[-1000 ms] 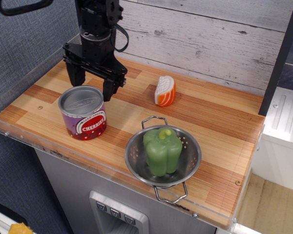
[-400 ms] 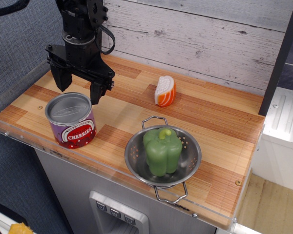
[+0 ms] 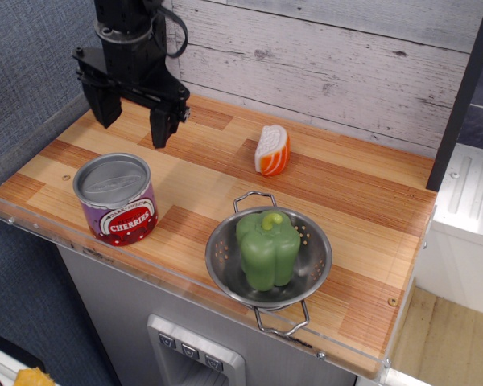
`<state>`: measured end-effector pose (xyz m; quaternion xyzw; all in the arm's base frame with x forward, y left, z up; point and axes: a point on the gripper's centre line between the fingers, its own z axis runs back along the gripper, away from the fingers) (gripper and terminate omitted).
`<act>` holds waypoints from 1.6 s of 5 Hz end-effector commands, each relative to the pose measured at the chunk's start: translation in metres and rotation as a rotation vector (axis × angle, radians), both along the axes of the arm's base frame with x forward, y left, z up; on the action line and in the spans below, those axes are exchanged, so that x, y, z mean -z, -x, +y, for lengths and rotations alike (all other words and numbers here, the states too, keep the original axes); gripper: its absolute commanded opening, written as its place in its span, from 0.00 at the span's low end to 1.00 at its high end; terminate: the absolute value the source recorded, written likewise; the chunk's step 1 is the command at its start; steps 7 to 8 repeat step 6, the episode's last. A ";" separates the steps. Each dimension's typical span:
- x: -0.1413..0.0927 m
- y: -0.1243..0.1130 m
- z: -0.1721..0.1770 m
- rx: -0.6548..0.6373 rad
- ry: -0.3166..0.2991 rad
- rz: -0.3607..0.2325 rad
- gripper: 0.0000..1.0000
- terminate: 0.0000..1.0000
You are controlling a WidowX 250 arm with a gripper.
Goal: Move the can down to the left of the bowl
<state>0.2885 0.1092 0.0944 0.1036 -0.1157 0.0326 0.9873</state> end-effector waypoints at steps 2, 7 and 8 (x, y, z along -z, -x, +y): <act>-0.036 -0.004 -0.072 0.339 -0.016 -0.128 1.00 0.00; -0.053 0.025 -0.112 0.609 -0.028 -0.142 1.00 1.00; -0.053 0.025 -0.112 0.609 -0.028 -0.142 1.00 1.00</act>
